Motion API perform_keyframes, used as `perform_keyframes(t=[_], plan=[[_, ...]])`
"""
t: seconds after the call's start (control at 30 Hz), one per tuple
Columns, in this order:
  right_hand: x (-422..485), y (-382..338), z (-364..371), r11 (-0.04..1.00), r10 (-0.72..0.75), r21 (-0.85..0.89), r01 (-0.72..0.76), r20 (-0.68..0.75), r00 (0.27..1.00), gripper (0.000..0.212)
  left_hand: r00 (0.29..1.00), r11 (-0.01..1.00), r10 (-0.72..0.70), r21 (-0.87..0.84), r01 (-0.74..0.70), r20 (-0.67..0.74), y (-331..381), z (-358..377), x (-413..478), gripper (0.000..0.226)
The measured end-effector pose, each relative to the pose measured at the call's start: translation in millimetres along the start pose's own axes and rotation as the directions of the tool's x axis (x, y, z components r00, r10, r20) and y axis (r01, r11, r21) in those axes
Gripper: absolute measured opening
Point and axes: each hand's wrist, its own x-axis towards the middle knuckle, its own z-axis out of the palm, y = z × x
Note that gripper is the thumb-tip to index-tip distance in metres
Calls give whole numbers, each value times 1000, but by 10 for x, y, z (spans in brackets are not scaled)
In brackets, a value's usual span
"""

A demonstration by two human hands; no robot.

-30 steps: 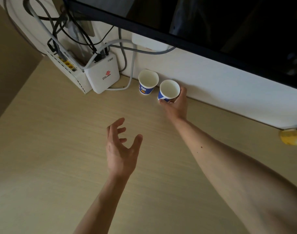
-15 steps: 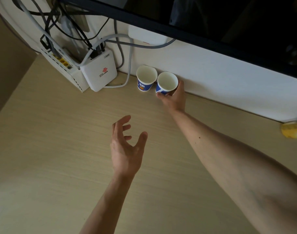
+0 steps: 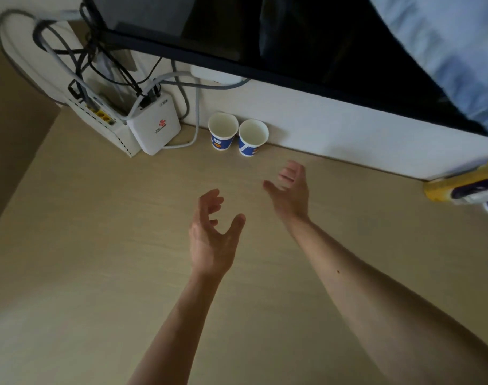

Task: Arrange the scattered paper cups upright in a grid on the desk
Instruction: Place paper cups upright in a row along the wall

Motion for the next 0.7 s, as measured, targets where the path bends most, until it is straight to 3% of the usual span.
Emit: perform_keyframes(t=[0.3, 0.5, 0.7], plan=[[-1054, 74, -1137, 998, 27, 66, -26, -22, 999, 73, 986, 999, 38, 28, -43, 165, 461, 259, -614, 52], [-1644, 188, -2113, 994, 3, 105, 11, -136, 991, 72, 945, 993, 99, 26, -113, 313, 700, 632, -1417, 48], [-2211, 470, -2997, 958, 60, 287, 22, -273, 960, 62, 896, 982, 164, 20, -189, 411, 1048, 1271, -2473, 42]])
